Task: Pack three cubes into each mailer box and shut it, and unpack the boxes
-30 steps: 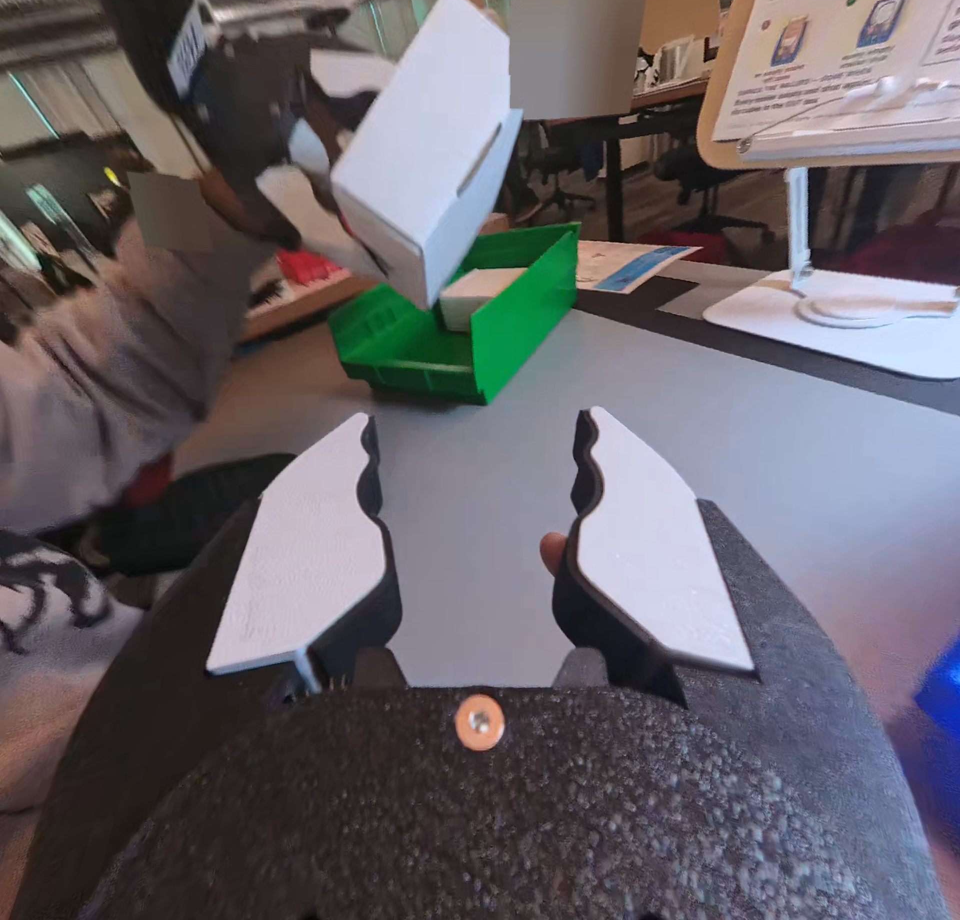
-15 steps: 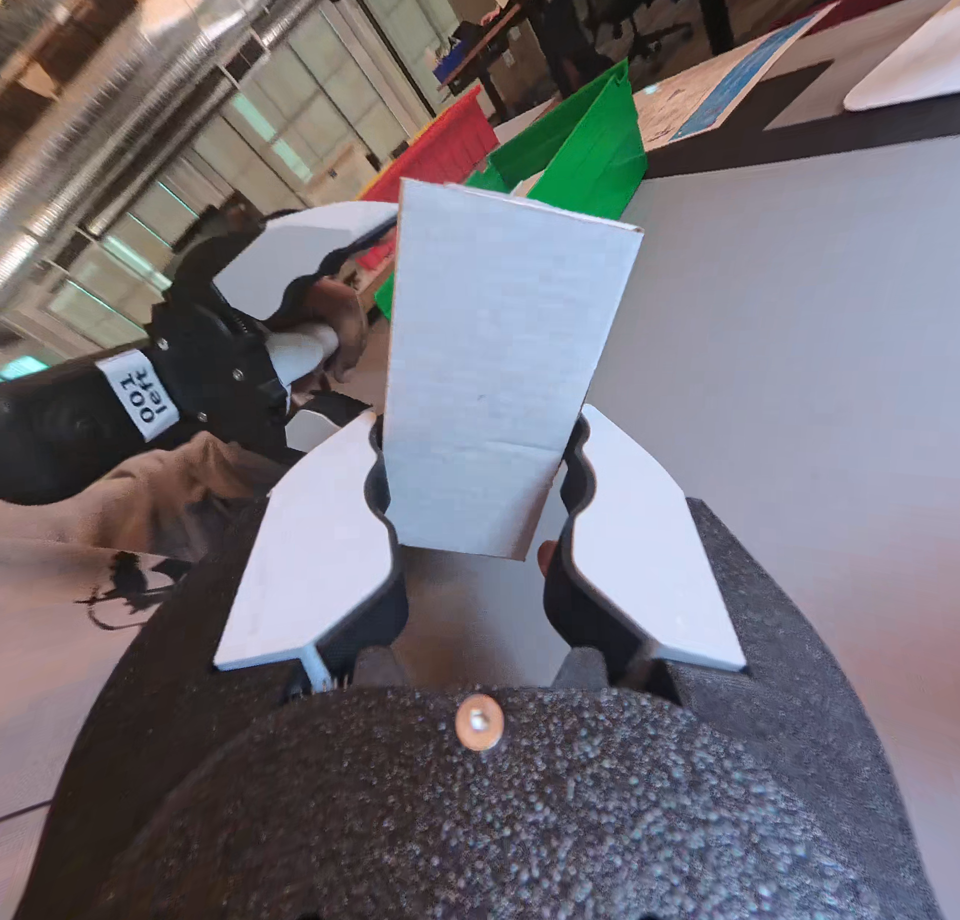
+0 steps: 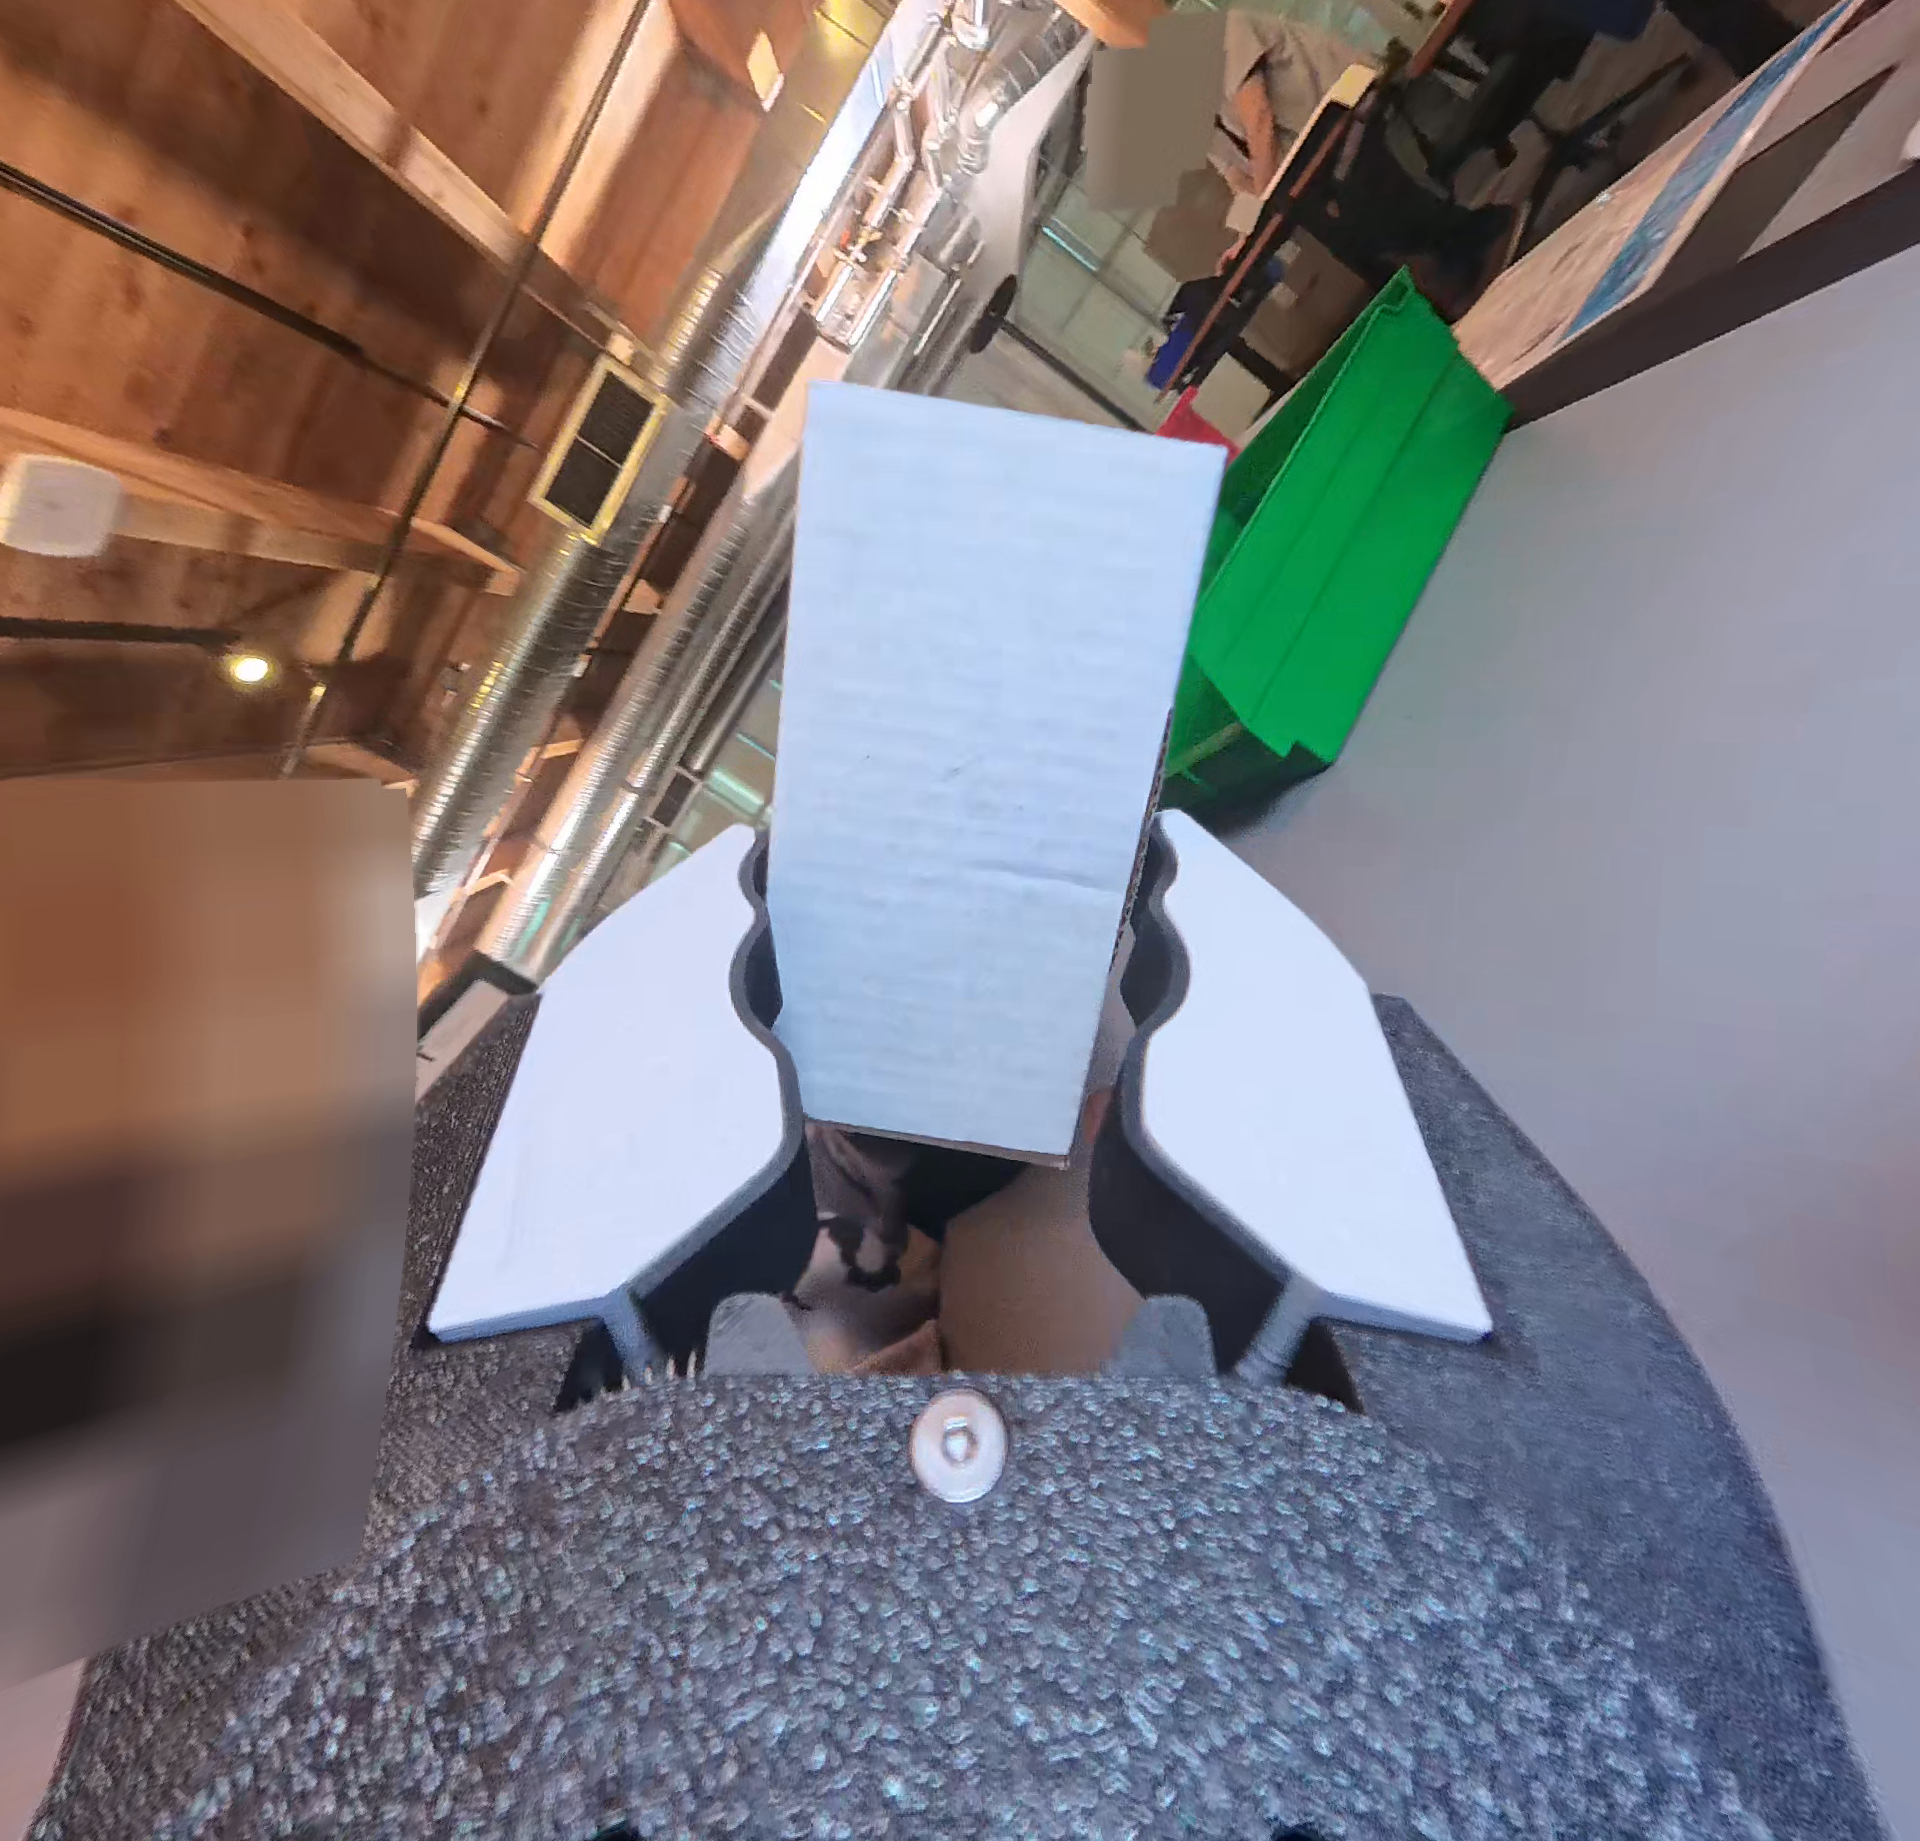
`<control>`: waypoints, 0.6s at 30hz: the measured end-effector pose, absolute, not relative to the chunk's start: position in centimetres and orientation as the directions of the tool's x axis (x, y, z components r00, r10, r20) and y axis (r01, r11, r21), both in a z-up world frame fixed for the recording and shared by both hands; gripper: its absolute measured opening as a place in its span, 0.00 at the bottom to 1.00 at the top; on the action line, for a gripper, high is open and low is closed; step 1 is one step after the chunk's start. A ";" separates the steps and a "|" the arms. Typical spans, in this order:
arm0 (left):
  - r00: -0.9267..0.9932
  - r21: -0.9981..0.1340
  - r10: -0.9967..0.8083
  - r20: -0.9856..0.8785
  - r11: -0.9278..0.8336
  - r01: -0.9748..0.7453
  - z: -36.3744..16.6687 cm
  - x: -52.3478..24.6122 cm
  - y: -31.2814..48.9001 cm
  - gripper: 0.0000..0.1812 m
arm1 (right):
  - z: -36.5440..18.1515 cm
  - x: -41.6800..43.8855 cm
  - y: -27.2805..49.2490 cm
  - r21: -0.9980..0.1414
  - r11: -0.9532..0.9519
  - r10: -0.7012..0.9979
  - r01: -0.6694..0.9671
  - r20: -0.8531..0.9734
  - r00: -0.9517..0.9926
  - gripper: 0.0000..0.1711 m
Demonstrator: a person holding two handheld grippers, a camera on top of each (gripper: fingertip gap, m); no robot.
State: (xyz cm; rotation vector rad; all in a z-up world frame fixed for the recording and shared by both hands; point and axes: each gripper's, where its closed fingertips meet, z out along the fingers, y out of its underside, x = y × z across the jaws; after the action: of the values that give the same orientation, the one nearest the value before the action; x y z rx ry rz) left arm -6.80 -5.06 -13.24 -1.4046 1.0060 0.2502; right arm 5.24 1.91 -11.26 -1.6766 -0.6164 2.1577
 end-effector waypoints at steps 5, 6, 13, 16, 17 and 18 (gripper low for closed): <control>0.675 -0.952 -0.701 -0.230 0.017 -0.306 -14.4 -4.4 -5.4 0.63 | -11.9 4.0 -0.4 -0.476 -0.875 0.437 0.086 -0.855 -0.281 0.38; 0.672 -0.968 -0.721 -0.168 -0.008 -0.251 -14.3 -4.4 -5.5 0.64 | -12.3 3.7 -0.9 -0.478 -0.870 0.435 0.120 -0.859 -0.269 0.38; 0.672 -0.927 -0.689 -0.271 0.001 -0.374 -16.5 -5.5 -4.5 0.64 | -15.3 3.2 -2.3 -0.450 -0.849 0.410 0.275 -0.892 -0.192 0.38; 0.662 -0.939 -0.720 -0.207 -0.043 -0.341 -17.1 -5.6 -4.4 0.70 | -16.0 3.3 -3.0 -0.465 -0.818 0.426 0.340 -0.885 -0.187 0.38; 0.648 -0.939 -0.734 -0.203 -0.041 -0.341 -17.3 -5.5 -4.6 0.71 | -16.4 3.4 -3.4 -0.470 -0.802 0.433 0.367 -0.882 -0.184 0.38; 0.631 -0.937 -0.747 -0.211 -0.030 -0.348 -17.5 -5.2 -4.9 0.73 | -16.8 3.6 -3.8 -0.468 -0.789 0.431 0.398 -0.884 -0.184 0.38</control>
State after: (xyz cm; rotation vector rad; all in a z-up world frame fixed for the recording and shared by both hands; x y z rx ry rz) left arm -5.21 -4.88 -17.46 -1.6312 0.9204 -0.4057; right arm 3.57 -3.80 -16.82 -1.9917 -1.0119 2.1757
